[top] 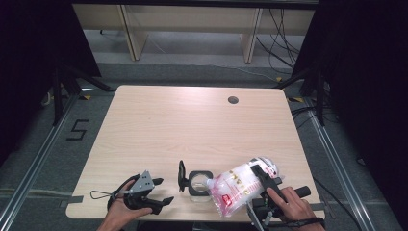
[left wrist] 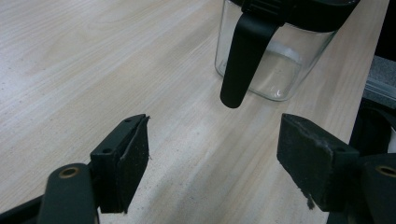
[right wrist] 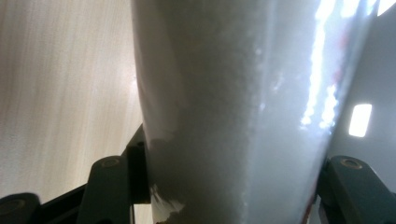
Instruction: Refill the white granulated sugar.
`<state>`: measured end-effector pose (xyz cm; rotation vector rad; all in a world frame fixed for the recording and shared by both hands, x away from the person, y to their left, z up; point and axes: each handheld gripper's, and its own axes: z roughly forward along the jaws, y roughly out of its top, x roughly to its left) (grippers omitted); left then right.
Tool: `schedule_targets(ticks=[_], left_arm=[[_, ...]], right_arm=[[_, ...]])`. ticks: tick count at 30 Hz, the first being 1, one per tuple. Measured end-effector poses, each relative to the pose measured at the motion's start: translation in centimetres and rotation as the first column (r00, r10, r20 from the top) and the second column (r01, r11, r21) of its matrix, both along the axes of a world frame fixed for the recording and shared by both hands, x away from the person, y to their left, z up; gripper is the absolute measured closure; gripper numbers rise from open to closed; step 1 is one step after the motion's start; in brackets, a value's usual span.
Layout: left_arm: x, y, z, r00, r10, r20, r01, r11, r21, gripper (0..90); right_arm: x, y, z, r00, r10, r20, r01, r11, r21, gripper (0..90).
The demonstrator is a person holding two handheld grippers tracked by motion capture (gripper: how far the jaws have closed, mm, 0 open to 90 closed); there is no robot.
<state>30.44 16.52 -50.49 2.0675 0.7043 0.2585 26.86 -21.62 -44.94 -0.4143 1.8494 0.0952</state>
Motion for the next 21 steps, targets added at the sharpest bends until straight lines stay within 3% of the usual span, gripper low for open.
schedule_targets(ticks=[3,5,7,8,9,10,11,15,21], left_arm=[[0.08,0.05,0.02,1.0,0.004,0.001,-0.004,1.0,0.005,24.3],[0.06,0.04,-0.02,1.0,0.005,0.001,-0.005,1.0,0.004,24.3],[0.15,0.15,0.0,1.0,0.004,0.008,-0.004,0.9998,0.019,24.3],[0.1,0.03,-0.03,1.0,0.009,0.002,-0.009,1.0,-0.004,24.3],[0.1,0.04,-0.02,1.0,0.008,0.003,-0.008,1.0,-0.003,24.3],[0.09,0.06,-0.02,1.0,0.006,0.006,-0.006,1.0,-0.001,24.3],[0.11,0.09,-0.02,0.9999,0.004,0.01,-0.004,1.0,0.001,24.3],[0.1,0.08,-0.01,0.9999,0.005,0.009,-0.005,1.0,-0.001,24.1],[0.07,0.04,-0.08,0.9999,0.016,0.004,-0.016,0.9998,-0.008,23.8]], right_arm=[[-0.19,-0.1,-0.1,0.9993,-0.034,-0.013,0.034,0.9994,0.01,42.2],[-0.2,0.12,0.49,0.9997,-0.024,0.009,0.024,0.9985,-0.05,42.2],[-0.14,0.03,0.47,0.9998,-0.014,0.013,0.014,0.9992,-0.038,42.2],[-0.22,-0.02,0.38,0.9995,-0.03,0.012,0.03,0.9994,-0.017,42.3],[-0.07,0.09,0.61,0.9996,-0.003,0.026,0.005,0.9991,-0.042,42.3],[-0.19,-0.01,0.4,0.9993,-0.036,0.012,0.036,0.9992,-0.015,42.3],[0.03,0.1,0.66,0.9994,0.001,0.035,0.001,0.9991,-0.042,42.3],[-0.2,0.02,0.43,0.9986,-0.049,0.019,0.049,0.998,-0.041,42.3],[-0.02,0.17,0.71,0.9988,-0.043,0.022,0.044,0.9978,-0.05,42.4]])
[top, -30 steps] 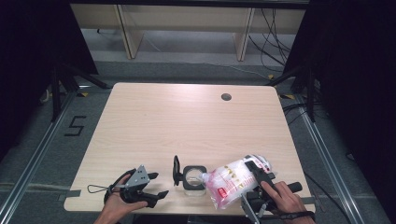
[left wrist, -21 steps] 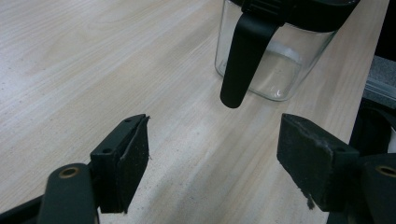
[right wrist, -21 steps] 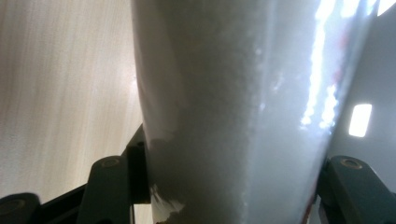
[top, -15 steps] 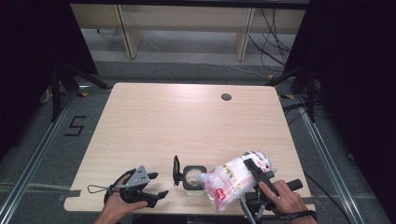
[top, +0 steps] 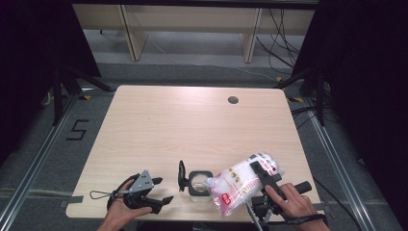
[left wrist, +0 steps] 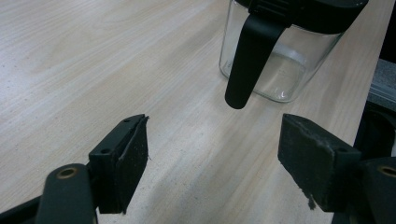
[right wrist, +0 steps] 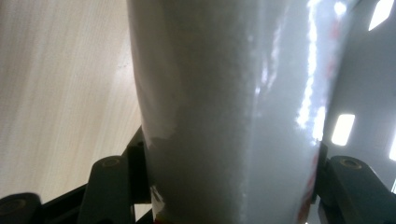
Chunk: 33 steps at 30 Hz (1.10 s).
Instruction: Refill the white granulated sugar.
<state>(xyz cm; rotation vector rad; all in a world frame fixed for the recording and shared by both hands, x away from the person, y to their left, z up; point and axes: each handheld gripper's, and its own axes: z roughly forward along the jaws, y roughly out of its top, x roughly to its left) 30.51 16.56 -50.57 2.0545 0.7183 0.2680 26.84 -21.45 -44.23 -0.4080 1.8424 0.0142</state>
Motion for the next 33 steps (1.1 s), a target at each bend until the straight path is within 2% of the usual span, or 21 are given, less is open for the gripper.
schedule_targets(ticks=[2,3,5,8,11,12,13,14,16,18,19,20,23,25,28,29,30,31,33], left_arm=[[0.0,-0.02,-0.01,1.0,0.002,-0.002,-0.002,1.0,-0.003,23.9],[0.05,0.05,0.07,1.0,-0.005,-0.001,0.005,1.0,0.006,23.9],[0.05,0.1,0.08,0.9999,-0.013,0.006,0.013,0.9999,0.009,23.9],[0.07,0.08,0.07,1.0,-0.004,0.004,0.004,1.0,0.003,23.8],[0.06,0.14,0.11,0.9998,-0.015,0.01,0.014,0.9998,0.012,23.8],[0.16,0.19,0.14,0.9995,-0.022,0.021,0.021,0.9996,0.017,23.8],[0.15,0.17,0.14,0.9997,-0.016,0.018,0.015,0.9998,0.011,23.8],[0.01,0.09,0.09,1.0,0.002,-0.001,-0.002,1.0,0.0,23.8],[0.0,0.13,0.13,1.0,-0.005,0.0,0.005,0.9999,0.01,23.8],[0.04,0.08,0.09,1.0,-0.002,0.006,0.002,1.0,0.002,23.8],[0.02,0.05,0.09,1.0,0.0,0.006,0.0,1.0,0.001,23.8],[0.01,0.09,0.12,1.0,-0.006,0.004,0.006,1.0,0.007,23.9],[0.02,0.15,0.16,1.0,-0.008,0.006,0.008,0.9999,0.014,23.9],[0.0,0.09,0.11,1.0,0.004,0.007,-0.004,1.0,-0.001,23.9],[0.01,0.19,0.17,1.0,-0.006,0.003,0.006,0.9998,0.017,23.8],[0.02,0.15,0.14,1.0,-0.004,0.005,0.004,1.0,0.009,23.8],[-0.01,0.1,0.1,1.0,0.003,0.008,-0.003,1.0,0.002,23.9],[0.01,0.14,0.12,0.9999,-0.002,0.01,0.001,0.9999,0.011,23.8],[0.01,0.17,0.15,1.0,-0.003,0.009,0.003,0.9999,0.016,23.8]], right_arm=[[0.19,0.24,0.18,0.9996,0.025,0.008,-0.025,0.9997,0.0,42.4],[0.17,0.33,0.25,0.9999,0.016,0.001,-0.016,0.9998,-0.007,42.4],[0.22,0.34,-0.01,0.9998,0.019,0.008,-0.019,0.9994,0.029,42.4],[0.34,0.44,0.37,0.9989,0.042,0.019,-0.042,0.999,-0.015,42.5],[0.25,0.3,0.32,0.9996,0.023,0.019,-0.024,0.9997,0.012,42.5],[0.31,0.38,0.59,0.9994,0.032,0.012,-0.032,0.9994,-0.016,42.5],[0.24,0.36,0.63,0.9998,0.02,0.009,-0.02,0.9996,-0.019,42.5],[0.25,0.35,0.62,0.9997,0.024,0.01,-0.024,0.9994,-0.026,42.5],[0.22,0.26,0.41,0.9993,0.03,0.023,-0.03,0.9995,-0.015,42.5],[0.14,0.31,0.51,0.9998,0.015,0.01,-0.015,0.9999,-0.009,42.5],[0.17,0.33,0.65,0.9995,0.028,0.017,-0.027,0.9993,-0.024,42.5],[0.2,0.33,0.61,0.9991,0.036,0.024,-0.035,0.9993,-0.009,42.5],[0.12,0.33,0.76,0.9993,0.032,0.016,-0.032,0.9993,-0.017,42.6],[-0.01,0.36,0.86,0.9996,0.022,0.017,-0.022,0.9992,-0.032,42.6],[0.05,0.29,0.81,0.9988,0.043,0.025,-0.043,0.9987,-0.027,42.6],[0.04,0.26,0.71,0.9991,0.037,0.019,-0.037,0.9992,-0.018,42.6],[-0.12,0.3,0.7,0.9999,0.008,0.01,-0.008,0.9999,-0.013,42.6],[-0.08,0.27,0.62,0.9993,0.027,0.026,-0.027,0.9996,-0.01,42.6],[-0.11,0.27,0.67,0.999,0.034,0.029,-0.034,0.9992,-0.02,42.6]])
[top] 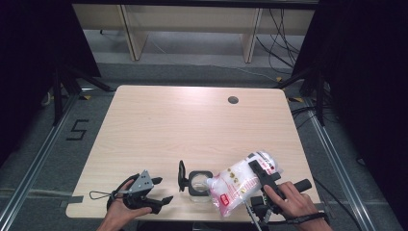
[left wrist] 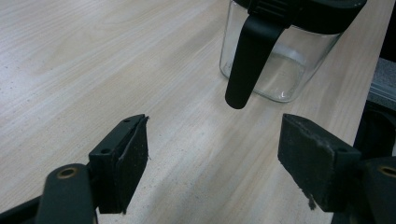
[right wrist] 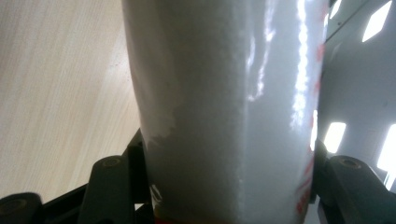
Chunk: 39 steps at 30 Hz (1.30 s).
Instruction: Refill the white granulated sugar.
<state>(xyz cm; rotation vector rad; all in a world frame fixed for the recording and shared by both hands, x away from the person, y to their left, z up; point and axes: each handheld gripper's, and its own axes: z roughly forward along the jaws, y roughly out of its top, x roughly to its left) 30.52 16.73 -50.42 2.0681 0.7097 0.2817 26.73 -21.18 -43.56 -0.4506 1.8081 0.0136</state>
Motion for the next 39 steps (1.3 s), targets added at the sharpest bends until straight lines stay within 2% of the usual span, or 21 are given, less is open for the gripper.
schedule_targets(ticks=[2,4,6,9,12,14,16,20,21,23,24,25,28,33,34,36,37,38,39], left_arm=[[0.0,-0.1,0.0,1.0,0.005,-0.001,-0.005,0.9999,-0.013,23.9],[0.0,0.0,0.0,0.9999,-0.005,-0.01,0.004,1.0,-0.002,23.8],[0.0,0.0,0.0,1.0,0.003,0.003,-0.003,1.0,-0.005,23.9],[0.0,0.0,0.0,1.0,0.004,0.002,-0.004,1.0,-0.006,23.9],[0.0,0.0,0.0,1.0,0.003,0.009,-0.003,1.0,-0.001,23.9],[0.0,0.0,0.0,1.0,0.004,0.0,-0.004,1.0,-0.004,23.9],[0.0,0.0,0.0,1.0,0.001,0.001,-0.001,1.0,-0.002,23.9],[0.0,0.0,0.0,1.0,-0.003,0.006,0.003,1.0,0.002,23.9],[0.0,0.0,0.0,1.0,-0.003,0.006,0.003,1.0,0.002,23.9],[0.1,0.1,0.1,0.9998,-0.012,0.018,0.011,0.9999,0.006,23.9],[0.0,0.0,0.0,1.0,0.006,0.002,-0.006,1.0,-0.008,23.9],[0.0,0.0,0.0,1.0,0.003,-0.001,-0.003,1.0,-0.003,23.9],[0.0,0.0,0.0,1.0,0.005,0.001,-0.005,1.0,-0.006,23.9],[0.0,0.0,0.0,1.0,0.008,0.001,-0.008,1.0,-0.003,24.0],[0.0,0.0,0.0,1.0,0.007,0.003,-0.007,0.9999,-0.008,24.0],[0.0,0.0,0.0,1.0,0.006,0.0,-0.006,1.0,-0.006,24.0],[0.0,0.0,0.0,1.0,0.003,0.0,-0.003,1.0,-0.002,24.0],[0.0,0.0,0.0,1.0,0.002,0.0,-0.002,1.0,-0.002,24.1],[0.0,0.0,0.0,1.0,0.002,0.0,-0.002,1.0,-0.002,24.0]], right_arm=[[0.0,0.0,0.0,1.0,0.0,0.002,0.0,1.0,0.003,42.6],[-0.1,0.0,0.0,1.0,-0.003,-0.004,0.003,1.0,0.0,42.6],[-0.1,0.1,0.1,1.0,0.003,-0.002,-0.003,1.0,-0.009,42.7],[-0.1,0.0,0.0,1.0,-0.005,-0.003,0.005,1.0,0.008,42.7],[-0.1,0.0,0.2,1.0,0.007,-0.004,-0.007,0.9998,-0.018,42.7],[-0.2,0.0,0.1,0.9999,0.008,0.009,-0.008,1.0,-0.005,42.7],[-0.2,0.1,0.3,0.9995,0.024,0.02,-0.024,0.9994,-0.024,42.7],[-0.4,0.0,0.2,0.9999,-0.001,0.016,0.001,1.0,0.002,42.7],[-0.4,-0.1,0.3,0.9998,0.007,0.018,-0.006,0.9999,-0.013,42.7],[-0.4,0.0,0.5,0.9996,0.009,0.027,-0.009,0.9999,-0.011,42.7],[-0.5,0.0,0.5,0.9998,0.002,0.022,-0.002,0.9999,-0.014,42.7],[-0.4,0.1,0.6,0.9996,0.011,0.026,-0.01,0.9997,-0.022,42.7],[-0.5,0.0,0.7,0.9996,0.008,0.027,-0.008,0.9999,-0.007,42.9],[-0.6,0.0,0.8,0.9987,0.023,0.045,-0.022,0.9996,-0.017,43.1],[-0.6,0.1,0.9,0.9989,0.021,0.042,-0.02,0.9992,-0.035,43.1],[-0.8,0.0,1.0,0.9981,0.021,0.057,-0.02,0.9996,-0.021,43.1],[-0.8,0.1,1.2,0.9975,0.034,0.061,-0.032,0.9987,-0.041,43.2],[-0.9,0.0,1.1,0.9977,0.023,0.063,-0.022,0.9996,-0.016,43.2],[-0.9,0.1,1.3,0.998,0.019,0.061,-0.018,0.9994,-0.029,43.2]])
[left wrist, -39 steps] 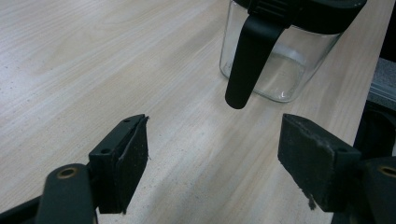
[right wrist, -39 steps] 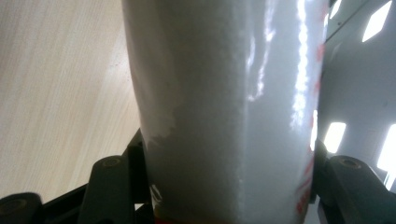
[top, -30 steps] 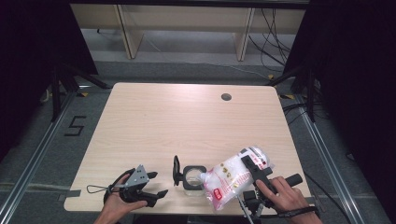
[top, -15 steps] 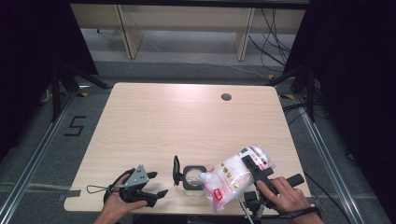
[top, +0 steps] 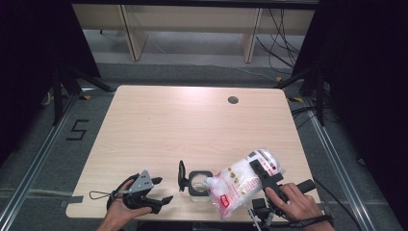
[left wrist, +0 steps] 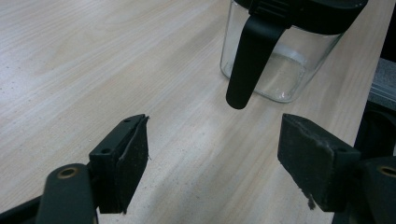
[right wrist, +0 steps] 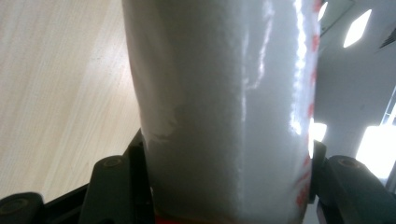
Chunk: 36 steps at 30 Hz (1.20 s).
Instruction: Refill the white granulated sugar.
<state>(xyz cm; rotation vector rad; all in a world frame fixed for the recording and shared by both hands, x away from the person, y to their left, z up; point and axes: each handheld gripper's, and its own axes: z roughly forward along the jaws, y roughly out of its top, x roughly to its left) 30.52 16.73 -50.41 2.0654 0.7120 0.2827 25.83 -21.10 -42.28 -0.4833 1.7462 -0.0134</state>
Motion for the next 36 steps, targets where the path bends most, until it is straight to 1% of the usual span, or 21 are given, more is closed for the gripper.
schedule_targets(ticks=[1,2,3,6,7,8,9,10,11,13,16,17,19,21,22,26,27,31,32,35,36], left_arm=[[0.0,-0.1,0.0,1.0,0.001,-0.001,-0.001,1.0,-0.009,24.0],[0.0,0.0,0.0,1.0,-0.004,0.0,0.004,1.0,0.0,24.0],[0.0,0.0,0.0,1.0,-0.001,-0.002,0.001,1.0,0.001,24.0],[0.0,0.0,0.0,1.0,-0.003,0.005,0.003,1.0,0.0,24.0],[0.0,0.0,0.0,1.0,0.005,-0.002,-0.005,0.9999,-0.014,24.1],[-0.1,0.0,0.0,0.9999,0.009,-0.004,-0.009,0.9999,-0.011,24.1],[-0.1,0.0,0.0,1.0,0.008,-0.002,-0.008,1.0,-0.004,24.1],[-0.1,0.0,0.0,1.0,0.008,-0.002,-0.008,1.0,-0.004,24.1],[0.1,0.1,0.1,0.9998,-0.011,0.017,0.011,0.9999,0.008,24.1],[0.1,0.1,0.0,0.9997,-0.018,0.019,0.018,0.9998,0.009,24.1],[0.1,0.1,0.0,0.9997,-0.014,0.018,0.014,0.9999,0.005,24.1],[0.0,0.0,0.0,1.0,0.009,-0.003,-0.009,0.9999,-0.009,24.1],[0.0,0.0,0.0,1.0,0.001,0.001,-0.001,1.0,-0.002,24.1],[0.0,0.1,0.1,0.9999,-0.003,0.01,0.003,1.0,0.004,24.1],[0.0,0.0,0.0,1.0,0.009,0.003,-0.009,1.0,-0.003,24.1],[-0.1,0.0,0.0,1.0,0.009,-0.004,-0.009,0.9999,-0.011,24.1],[0.0,0.1,0.1,1.0,0.003,-0.001,-0.003,1.0,-0.004,24.1],[0.0,0.0,0.0,1.0,-0.001,0.003,0.001,0.9999,-0.013,24.1],[0.0,0.0,0.0,1.0,0.002,-0.005,-0.002,0.9999,-0.01,24.1],[0.0,0.0,0.0,1.0,0.001,-0.005,-0.001,0.9999,-0.01,24.1],[0.0,0.0,0.0,1.0,0.001,-0.005,-0.001,0.9999,-0.01,24.1]], right_arm=[[0.1,0.0,0.0,0.9997,0.018,0.013,-0.018,0.9998,-0.006,43.2],[0.1,0.1,0.1,0.9997,0.02,0.016,-0.02,0.9994,-0.029,43.2],[0.0,0.1,-0.1,1.0,0.006,0.008,-0.006,0.9999,-0.01,43.2],[0.0,0.3,-0.5,0.9999,0.012,0.006,-0.012,0.9999,-0.01,43.2],[0.1,0.4,-0.7,0.9998,0.021,0.0,-0.021,0.9991,-0.036,43.2],[0.2,0.5,-0.8,0.9998,0.02,-0.004,-0.02,0.9989,-0.043,43.3],[0.2,0.5,-0.9,0.9999,0.016,-0.003,-0.016,0.9995,-0.026,43.3],[0.2,0.5,-0.9,0.9999,0.016,-0.003,-0.016,0.9995,-0.026,43.3],[0.2,0.5,-0.9,0.9999,0.015,-0.004,-0.015,0.9996,-0.025,43.3],[0.1,0.5,-0.9,0.9999,0.01,-0.004,-0.011,0.9995,-0.031,43.4],[0.1,0.5,-0.7,0.9998,0.02,0.008,-0.019,0.9991,-0.037,43.4],[0.2,0.5,-0.6,0.9998,0.02,0.009,-0.019,0.9992,-0.036,43.4],[0.1,0.3,-0.7,0.9999,0.01,0.006,-0.01,0.9997,-0.023,43.4],[0.2,0.3,-0.6,0.9998,0.016,0.009,-0.015,0.9994,-0.03,43.4],[0.3,0.2,-0.6,0.9999,0.012,0.007,-0.012,0.9995,-0.029,43.4],[0.2,0.2,-0.5,0.9997,0.023,0.012,-0.022,0.9987,-0.045,43.4],[0.2,0.2,-0.6,0.9998,0.016,0.01,-0.015,0.9995,-0.026,43.4],[0.1,0.2,-0.5,0.9999,0.013,0.009,-0.013,0.9998,-0.015,43.4],[0.2,0.2,-0.5,0.9996,0.025,0.012,-0.024,0.9993,-0.029,43.4],[0.1,0.1,-0.5,0.9999,0.013,0.008,-0.012,0.9997,-0.02,43.4],[0.1,0.1,-0.4,0.9999,0.011,0.0,-0.011,0.9993,-0.037,43.4]])
